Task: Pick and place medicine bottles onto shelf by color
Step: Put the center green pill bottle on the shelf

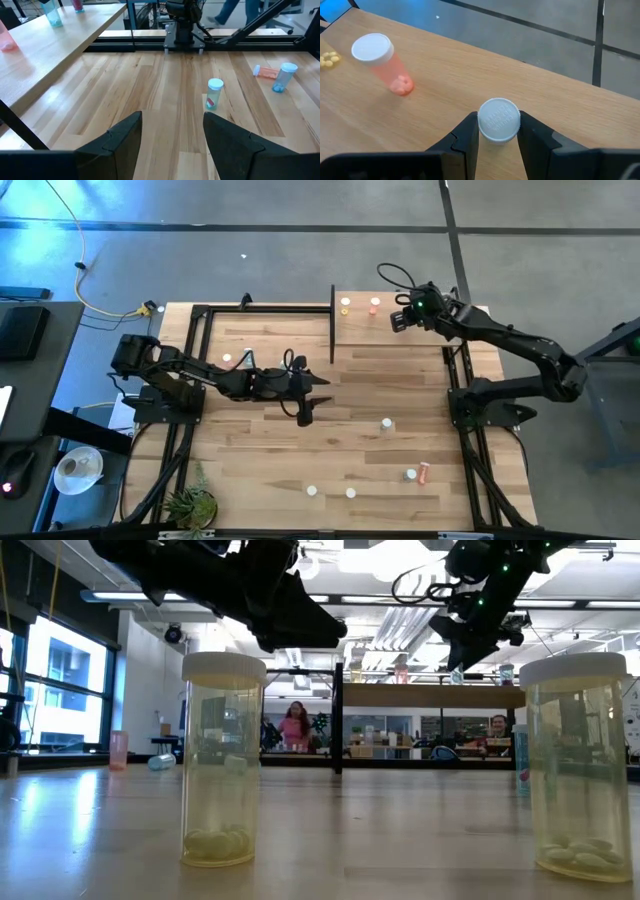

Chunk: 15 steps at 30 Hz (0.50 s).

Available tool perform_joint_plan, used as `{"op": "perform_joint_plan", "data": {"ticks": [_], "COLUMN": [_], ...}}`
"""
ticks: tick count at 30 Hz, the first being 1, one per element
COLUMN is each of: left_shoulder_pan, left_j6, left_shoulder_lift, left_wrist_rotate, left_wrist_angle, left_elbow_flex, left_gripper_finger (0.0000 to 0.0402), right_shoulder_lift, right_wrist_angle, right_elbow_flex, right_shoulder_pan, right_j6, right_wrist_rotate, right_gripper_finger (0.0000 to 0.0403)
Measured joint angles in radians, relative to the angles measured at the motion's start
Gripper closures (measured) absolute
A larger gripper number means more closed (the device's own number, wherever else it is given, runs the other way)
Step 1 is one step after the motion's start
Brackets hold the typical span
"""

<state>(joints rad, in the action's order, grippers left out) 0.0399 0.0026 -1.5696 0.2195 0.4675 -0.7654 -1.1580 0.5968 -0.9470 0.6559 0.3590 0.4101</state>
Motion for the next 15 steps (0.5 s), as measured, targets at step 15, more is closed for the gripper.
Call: {"op": "perform_joint_plan", "data": {"ticks": [15], "left_shoulder_pan": [0.0], "left_j6": [0.0], "left_shoulder_lift": [0.0], "left_wrist_rotate": [0.0], "left_wrist_angle": [-0.003], "left_elbow_flex": [0.0], "left_gripper_finger": [0.0202], "right_shoulder_lift": [-0.001], "right_wrist_angle": [0.013], "right_elbow_flex": [0.0], "right_shoulder_pan": [0.0], "right_j6": [0.002], "right_wrist_rotate": [-0.002], "right_gripper_finger": [0.0251]}}
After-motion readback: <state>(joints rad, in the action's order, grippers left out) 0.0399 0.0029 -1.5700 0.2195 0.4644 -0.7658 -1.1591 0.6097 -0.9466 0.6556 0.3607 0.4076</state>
